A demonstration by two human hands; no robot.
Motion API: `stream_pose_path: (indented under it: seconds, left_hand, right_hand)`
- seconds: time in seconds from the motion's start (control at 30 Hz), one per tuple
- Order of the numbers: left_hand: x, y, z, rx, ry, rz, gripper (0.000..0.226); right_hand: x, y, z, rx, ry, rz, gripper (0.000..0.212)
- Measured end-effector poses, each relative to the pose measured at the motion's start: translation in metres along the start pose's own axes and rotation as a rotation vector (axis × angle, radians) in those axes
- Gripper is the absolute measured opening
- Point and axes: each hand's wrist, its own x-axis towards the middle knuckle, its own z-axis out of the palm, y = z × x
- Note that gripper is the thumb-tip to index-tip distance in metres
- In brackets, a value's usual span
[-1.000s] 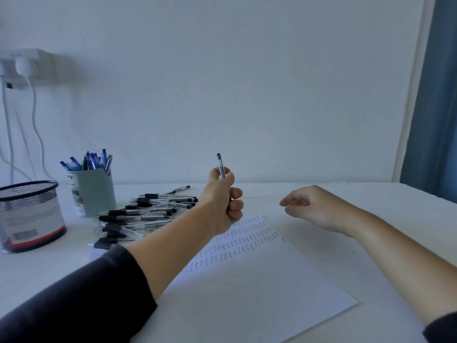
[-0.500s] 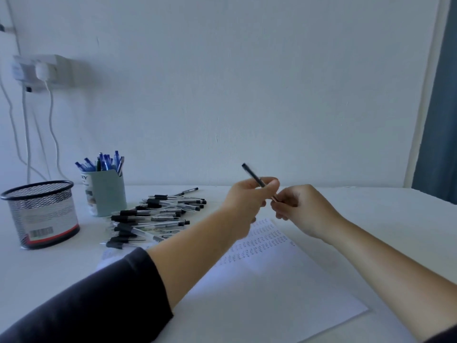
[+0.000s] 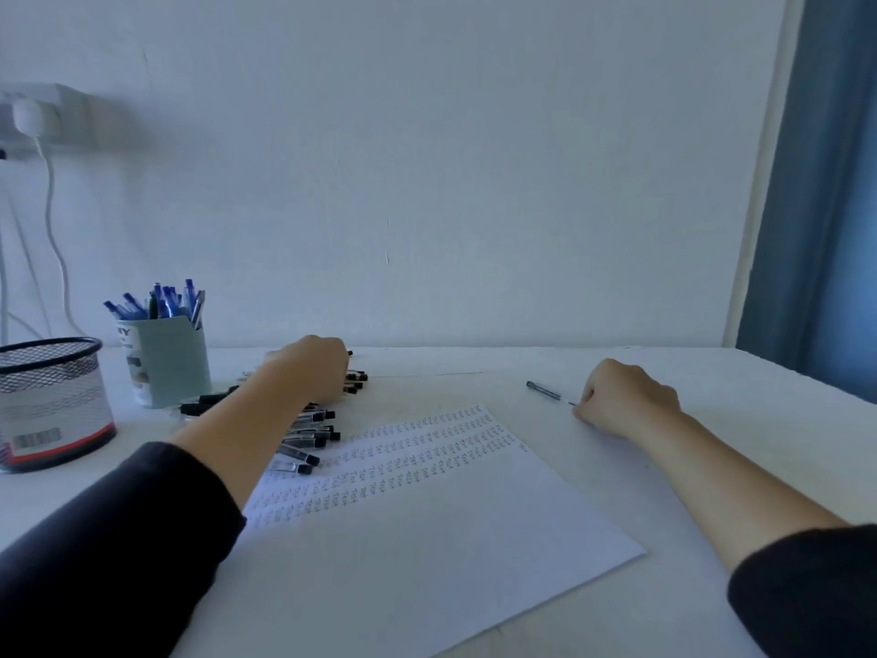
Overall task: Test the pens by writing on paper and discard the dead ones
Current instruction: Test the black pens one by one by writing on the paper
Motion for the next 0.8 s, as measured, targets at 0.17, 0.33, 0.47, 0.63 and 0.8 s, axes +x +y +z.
stream_pose_path:
  seconds: [0.17, 0.33, 0.47, 0.63, 0.8]
  left_hand:
    - [0.002, -0.004, 0.006, -0.055, 0.129, -0.035, 0.022]
    - [-0.004, 0.004, -0.001, -0.185, 0.361, 0.181, 0.016]
    - [-0.016, 0.025, 0.003, -0.093, 0.558, 0.278, 0.028]
    - [-0.023, 0.040, 0.010, 0.022, 0.659, 0.263, 0.049]
    - [-0.024, 0.045, 0.016, -0.017, 0.750, 0.356, 0.043]
  right_hand:
    - [-0.006, -0.002, -0.002, -0.036, -0.021, -0.003, 0.030]
    - [-0.013, -0.011, -0.006, -0.012, -0.067, -0.197, 0.052]
    - [-0.026, -0.018, -0.008, 0.112, -0.254, -0.374, 0.063]
    - [-0.028, -0.016, -0.009, -0.006, -0.416, -0.403, 0.080]
    - [-0.025, -0.012, -0.007, -0.074, -0.465, -0.423, 0.092]
